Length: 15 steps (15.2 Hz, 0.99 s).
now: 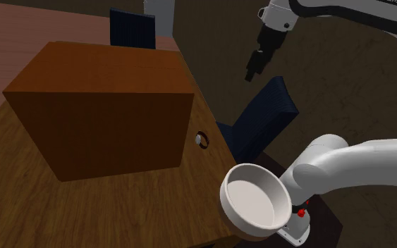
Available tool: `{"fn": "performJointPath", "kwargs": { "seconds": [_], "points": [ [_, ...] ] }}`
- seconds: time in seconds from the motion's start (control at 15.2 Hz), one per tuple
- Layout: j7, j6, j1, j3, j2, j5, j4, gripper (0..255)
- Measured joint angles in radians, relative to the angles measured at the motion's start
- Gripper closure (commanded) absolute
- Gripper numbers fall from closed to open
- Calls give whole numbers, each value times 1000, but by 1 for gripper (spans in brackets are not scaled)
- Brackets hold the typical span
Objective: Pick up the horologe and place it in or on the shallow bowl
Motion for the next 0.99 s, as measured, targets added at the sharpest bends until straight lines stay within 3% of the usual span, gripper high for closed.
{"fn": "performJointPath", "kwargs": {
  "seconds": [0.26,0.99],
  "points": [
    [55,23,10,43,-18,25,-46,0],
    [344,187,75,282,-5,168,-214,0]
  ]
}}
